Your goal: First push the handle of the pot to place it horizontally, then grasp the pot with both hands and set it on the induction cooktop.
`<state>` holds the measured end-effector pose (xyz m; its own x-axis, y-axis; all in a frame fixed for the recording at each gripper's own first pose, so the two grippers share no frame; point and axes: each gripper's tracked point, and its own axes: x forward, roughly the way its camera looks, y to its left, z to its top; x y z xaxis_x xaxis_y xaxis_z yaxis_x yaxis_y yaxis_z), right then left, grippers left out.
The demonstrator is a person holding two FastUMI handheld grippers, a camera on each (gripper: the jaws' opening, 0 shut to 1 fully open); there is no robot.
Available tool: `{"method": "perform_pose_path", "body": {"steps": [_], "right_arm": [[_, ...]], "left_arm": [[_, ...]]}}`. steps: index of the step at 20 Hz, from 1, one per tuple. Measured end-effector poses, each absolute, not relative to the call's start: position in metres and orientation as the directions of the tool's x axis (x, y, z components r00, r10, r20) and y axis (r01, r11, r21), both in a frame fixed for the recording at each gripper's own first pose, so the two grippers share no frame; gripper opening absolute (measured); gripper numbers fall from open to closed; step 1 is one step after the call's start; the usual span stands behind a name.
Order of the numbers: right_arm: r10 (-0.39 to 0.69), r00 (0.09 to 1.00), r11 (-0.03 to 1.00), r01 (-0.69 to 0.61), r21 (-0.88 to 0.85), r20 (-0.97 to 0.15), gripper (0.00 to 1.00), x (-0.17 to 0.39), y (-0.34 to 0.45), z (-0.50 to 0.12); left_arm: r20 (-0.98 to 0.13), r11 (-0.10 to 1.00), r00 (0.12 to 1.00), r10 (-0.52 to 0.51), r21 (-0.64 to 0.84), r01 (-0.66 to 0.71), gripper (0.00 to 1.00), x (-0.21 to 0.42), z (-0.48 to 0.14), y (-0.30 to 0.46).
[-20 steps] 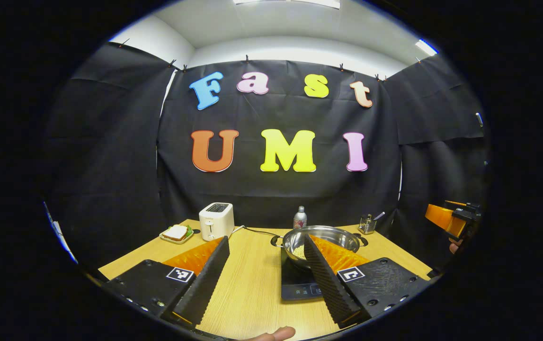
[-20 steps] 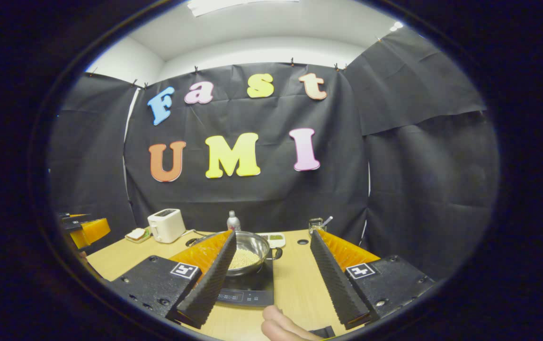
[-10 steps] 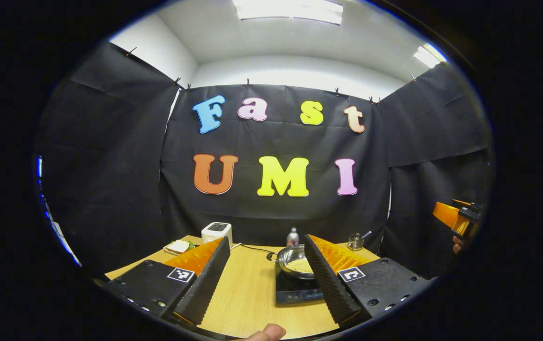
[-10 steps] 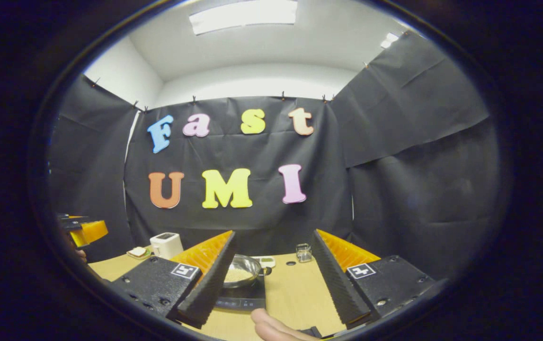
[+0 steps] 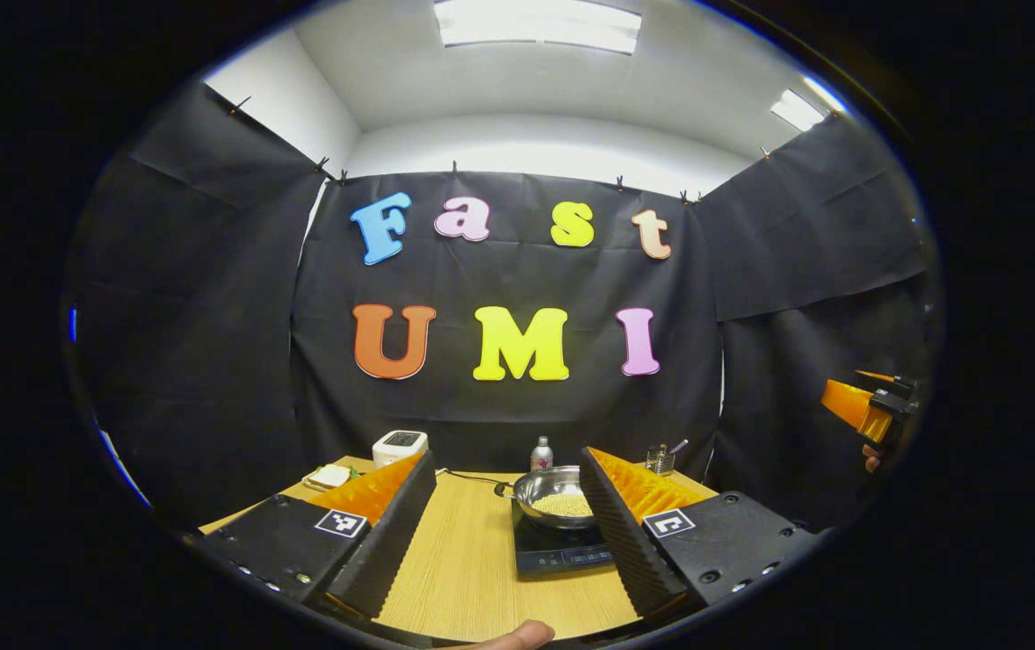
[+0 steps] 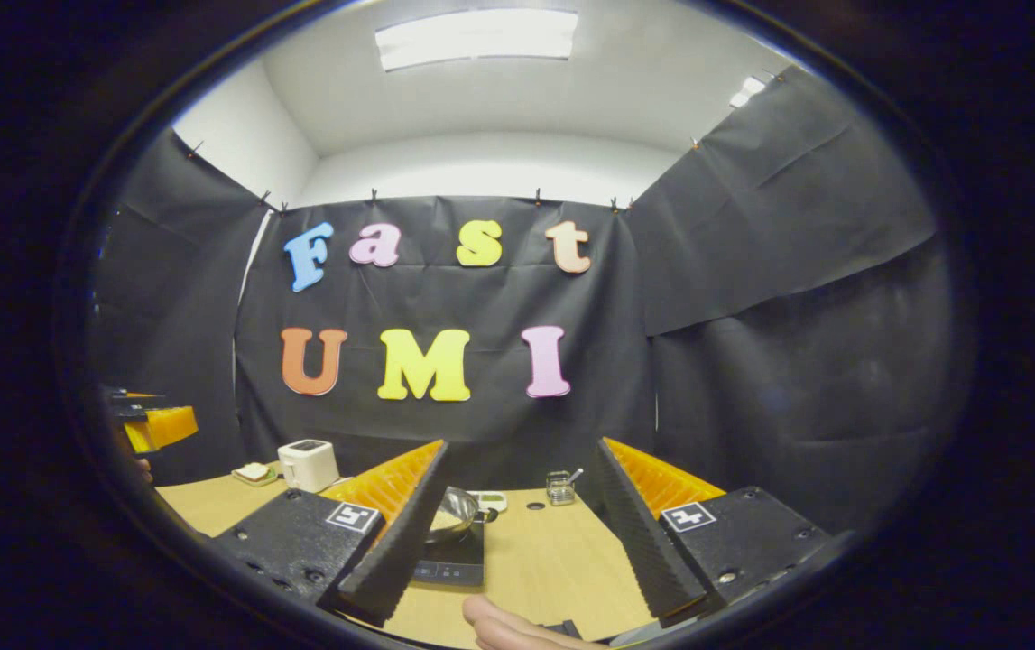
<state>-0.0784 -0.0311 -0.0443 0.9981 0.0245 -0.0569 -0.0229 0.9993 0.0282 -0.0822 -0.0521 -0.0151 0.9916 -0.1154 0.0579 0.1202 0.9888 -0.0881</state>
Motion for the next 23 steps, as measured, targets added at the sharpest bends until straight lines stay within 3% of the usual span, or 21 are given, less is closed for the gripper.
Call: {"method": "perform_pose_path", "body": {"steps": [1,2,5,6,7,23], "right_arm": [[0.017,0.998,1.0,-0.015,0.023,-0.062,0.96,-0.079,-0.033,-0.046],[0.013,0.998,1.0,-0.012,0.022,-0.064,0.96,-0.079,-0.035,-0.046],[0.016,0.997,1.0,-0.014,0.021,-0.074,0.96,-0.078,-0.032,-0.048],[0.015,0.997,1.0,-0.013,0.021,-0.074,0.96,-0.077,-0.031,-0.047],[0.015,0.997,1.0,-0.014,0.017,-0.074,0.97,-0.077,-0.03,-0.048],[0.042,0.998,0.999,-0.04,0.023,-0.052,0.97,-0.08,-0.024,-0.044]], "left_arm": [[0.059,0.989,0.992,-0.113,-0.089,0.118,0.84,-0.082,-0.015,-0.051],[0.058,0.989,0.992,-0.114,-0.092,0.119,0.95,-0.082,-0.016,-0.052],[0.05,0.988,0.992,-0.119,-0.092,0.123,0.95,-0.082,-0.018,-0.054],[0.049,0.989,0.992,-0.115,-0.089,0.119,0.85,-0.081,-0.019,-0.051],[0.049,0.99,0.992,-0.114,-0.083,0.117,0.95,-0.082,-0.02,-0.05],[0.061,0.994,0.994,-0.094,-0.051,0.097,0.95,-0.073,-0.022,-0.056]]}}
